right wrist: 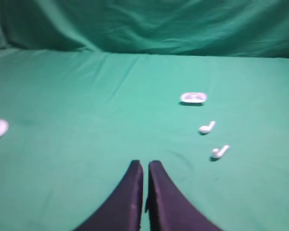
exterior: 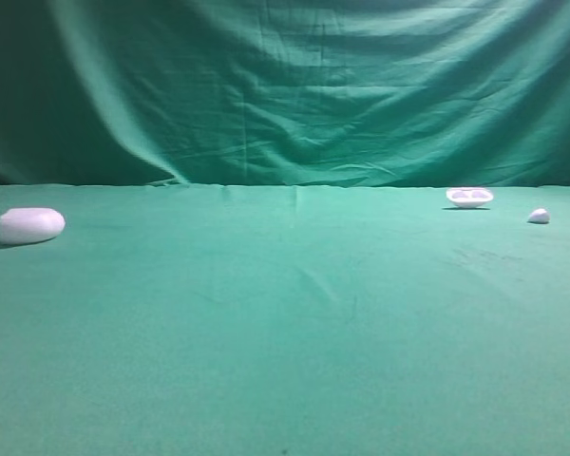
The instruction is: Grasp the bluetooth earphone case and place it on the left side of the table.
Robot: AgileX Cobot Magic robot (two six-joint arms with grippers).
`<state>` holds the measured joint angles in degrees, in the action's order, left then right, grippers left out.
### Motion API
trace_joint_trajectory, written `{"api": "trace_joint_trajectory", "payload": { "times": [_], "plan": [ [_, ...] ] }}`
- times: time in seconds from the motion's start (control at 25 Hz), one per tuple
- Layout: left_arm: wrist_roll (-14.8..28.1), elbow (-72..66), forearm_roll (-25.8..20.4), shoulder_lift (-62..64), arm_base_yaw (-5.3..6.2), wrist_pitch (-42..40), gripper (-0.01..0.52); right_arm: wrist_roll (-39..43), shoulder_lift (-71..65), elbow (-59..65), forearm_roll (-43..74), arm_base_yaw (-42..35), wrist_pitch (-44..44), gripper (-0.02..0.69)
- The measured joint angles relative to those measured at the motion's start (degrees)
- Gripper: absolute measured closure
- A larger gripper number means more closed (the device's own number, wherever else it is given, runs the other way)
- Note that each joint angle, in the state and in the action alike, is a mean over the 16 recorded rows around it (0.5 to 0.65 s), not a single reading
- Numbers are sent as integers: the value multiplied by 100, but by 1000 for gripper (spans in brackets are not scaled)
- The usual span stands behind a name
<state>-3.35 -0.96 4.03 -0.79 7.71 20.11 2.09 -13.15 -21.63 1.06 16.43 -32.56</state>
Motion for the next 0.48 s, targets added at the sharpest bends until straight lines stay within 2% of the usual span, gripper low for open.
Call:
{"api": "trace_joint_trajectory", "payload": {
  "times": [0.24, 0.48],
  "plan": [
    [0, 0, 0, 0, 0, 0, 514, 3, 832, 1316, -136, -667, 716, 665],
    [0, 0, 0, 0, 0, 0, 514, 20, 1267, 2060, -290, -958, 1017, 665]
  ]
}}
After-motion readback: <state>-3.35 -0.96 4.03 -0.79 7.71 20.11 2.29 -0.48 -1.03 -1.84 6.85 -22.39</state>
